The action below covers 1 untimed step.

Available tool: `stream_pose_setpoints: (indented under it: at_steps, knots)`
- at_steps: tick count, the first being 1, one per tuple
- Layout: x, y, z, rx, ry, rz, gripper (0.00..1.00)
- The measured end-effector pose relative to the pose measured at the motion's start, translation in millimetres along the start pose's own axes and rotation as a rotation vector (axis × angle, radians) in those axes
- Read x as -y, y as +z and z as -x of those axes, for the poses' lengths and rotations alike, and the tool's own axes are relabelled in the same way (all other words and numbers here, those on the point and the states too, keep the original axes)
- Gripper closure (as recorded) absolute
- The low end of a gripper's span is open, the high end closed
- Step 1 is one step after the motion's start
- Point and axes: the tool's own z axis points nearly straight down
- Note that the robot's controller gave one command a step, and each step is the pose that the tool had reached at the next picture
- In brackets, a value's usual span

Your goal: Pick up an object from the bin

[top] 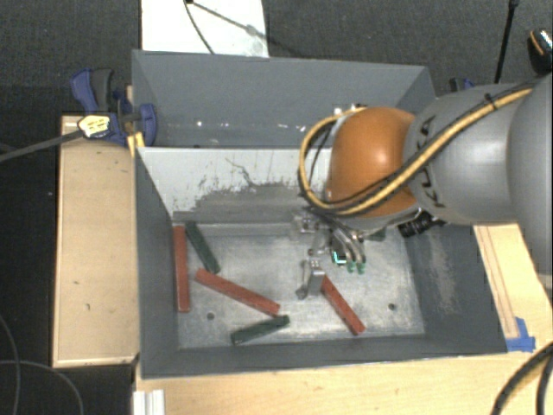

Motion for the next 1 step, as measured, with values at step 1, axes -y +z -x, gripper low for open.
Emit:
stream_pose_setpoints:
  at_steps: [1]
  knots:
    - [65.7,63.7,-9.4,0.0,0.02,-0.003,0.0]
